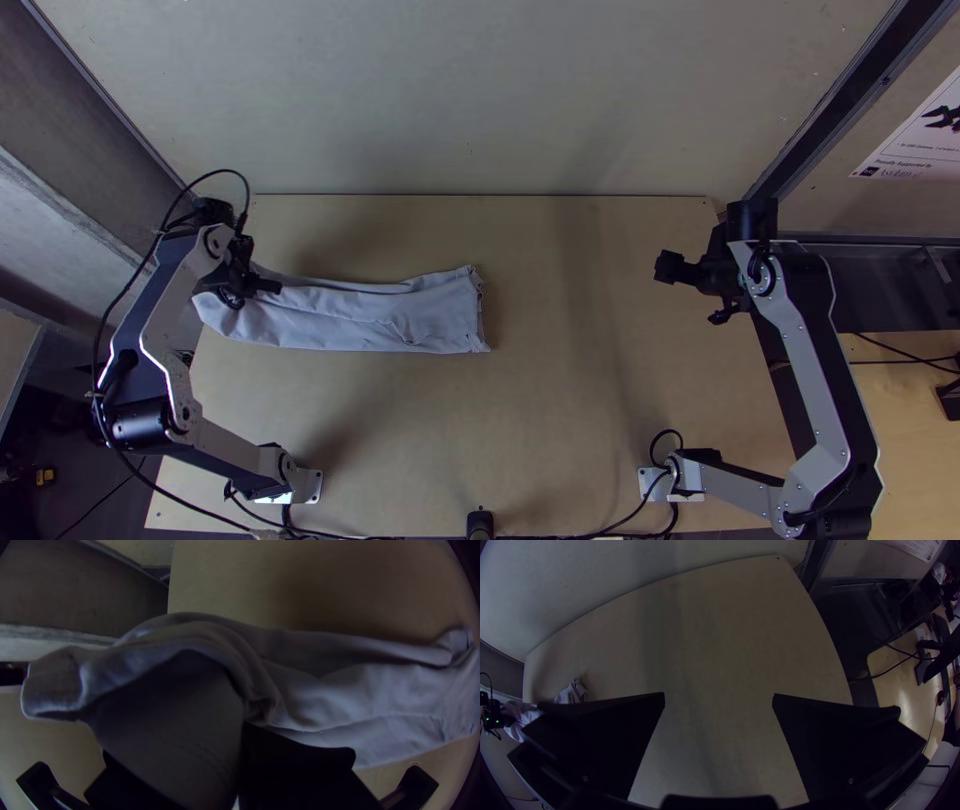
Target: Fold the t-shirt
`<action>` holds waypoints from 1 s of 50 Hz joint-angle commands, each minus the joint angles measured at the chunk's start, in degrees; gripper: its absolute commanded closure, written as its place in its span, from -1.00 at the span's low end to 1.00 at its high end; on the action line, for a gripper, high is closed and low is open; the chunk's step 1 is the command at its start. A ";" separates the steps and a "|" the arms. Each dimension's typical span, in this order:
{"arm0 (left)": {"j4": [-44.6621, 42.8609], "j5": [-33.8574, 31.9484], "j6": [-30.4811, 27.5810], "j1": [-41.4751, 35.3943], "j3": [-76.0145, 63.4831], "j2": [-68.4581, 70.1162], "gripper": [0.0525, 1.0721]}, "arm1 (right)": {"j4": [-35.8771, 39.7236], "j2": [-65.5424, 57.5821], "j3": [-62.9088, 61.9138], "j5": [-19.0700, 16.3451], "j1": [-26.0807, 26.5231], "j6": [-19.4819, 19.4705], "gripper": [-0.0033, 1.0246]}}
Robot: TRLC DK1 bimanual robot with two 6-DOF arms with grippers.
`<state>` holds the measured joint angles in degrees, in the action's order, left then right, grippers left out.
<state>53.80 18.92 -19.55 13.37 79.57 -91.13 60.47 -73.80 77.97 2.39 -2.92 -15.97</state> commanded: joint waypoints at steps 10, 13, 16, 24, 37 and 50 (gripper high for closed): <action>9.22 7.89 5.22 -16.18 4.98 4.38 0.95 | -0.35 2.52 -1.86 0.59 0.81 1.46 -0.93; 10.97 8.42 6.72 -19.17 6.30 3.95 0.95 | -0.35 2.87 -1.95 0.59 1.25 1.82 -0.93; 12.38 9.03 8.39 -21.89 7.53 2.89 0.95 | -0.35 3.31 -2.30 0.59 2.04 2.26 -0.93; 15.54 10.00 12.61 -28.31 11.05 -0.27 0.95 | -0.35 4.63 -3.53 0.51 3.36 2.61 -0.93; 23.63 10.97 23.07 -38.85 22.56 -11.44 0.95 | -0.35 7.88 -6.26 0.51 5.12 3.05 -0.93; 26.79 11.14 28.08 -46.15 33.55 -21.81 0.95 | -0.35 11.13 -8.98 0.51 8.46 4.98 -0.93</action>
<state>78.96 29.23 5.21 -30.81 109.34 -110.41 60.23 -64.55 71.09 2.39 4.51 -12.36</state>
